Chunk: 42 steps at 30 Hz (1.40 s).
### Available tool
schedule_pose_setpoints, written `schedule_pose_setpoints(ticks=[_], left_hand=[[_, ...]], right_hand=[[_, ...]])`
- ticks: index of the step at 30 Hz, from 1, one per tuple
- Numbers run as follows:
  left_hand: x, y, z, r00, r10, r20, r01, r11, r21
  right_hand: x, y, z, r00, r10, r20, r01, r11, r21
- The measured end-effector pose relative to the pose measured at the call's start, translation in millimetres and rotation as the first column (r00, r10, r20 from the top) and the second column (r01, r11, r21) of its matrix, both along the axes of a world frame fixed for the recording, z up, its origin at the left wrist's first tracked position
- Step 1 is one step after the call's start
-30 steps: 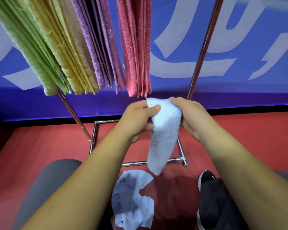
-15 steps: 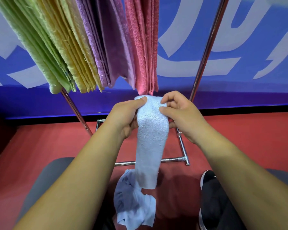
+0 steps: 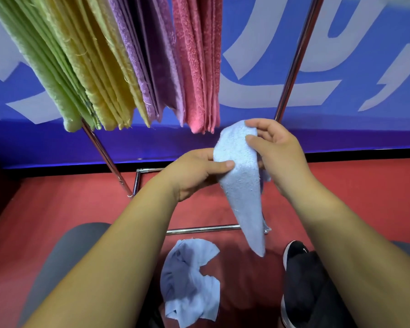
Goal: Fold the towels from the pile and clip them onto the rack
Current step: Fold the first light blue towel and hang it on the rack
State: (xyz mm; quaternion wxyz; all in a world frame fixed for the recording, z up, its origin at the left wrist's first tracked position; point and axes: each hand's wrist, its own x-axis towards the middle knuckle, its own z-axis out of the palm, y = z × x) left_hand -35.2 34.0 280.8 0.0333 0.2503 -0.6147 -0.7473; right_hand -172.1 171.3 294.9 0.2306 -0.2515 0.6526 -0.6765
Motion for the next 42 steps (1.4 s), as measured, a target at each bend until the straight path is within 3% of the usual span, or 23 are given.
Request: schedule_pose_setpoints(ticks=[8,13,23,30,37,42], left_hand=[[-6,8,10,0.985,0.066,-0.158,-0.081,0.992,-0.093],[-2,1,18,0.971,0.150,-0.188,-0.167,0.982,-0.083],[6,-20,15,0.888,0.457,0.047,-0.458,0.874,0.160],[12,-27,19,0.941,0.335,0.048,-0.336,0.914,0.228],[17,-22,16,0.987,0.001,0.163,-0.008,0.999,0.043],[7,-16,10,1.000,-0.003,-0.015,0.002,0.996,-0.094]], right_hand=[[-2,3,5,0.981,0.126,0.151,-0.115,0.990,-0.076],[3,0,-1,0.959,0.239,0.154,-0.234,0.971,-0.052],[17,-14,-14,0.899,0.337,0.279,-0.330,0.941,-0.073],[23,-14,-14,0.933,0.294,0.208,-0.293,0.955,-0.041],[15,-9,-9,0.969,0.153,0.197,-0.150,0.988,-0.031],[13,-5,-5,0.980,0.111,0.167,-0.104,0.993,-0.050]])
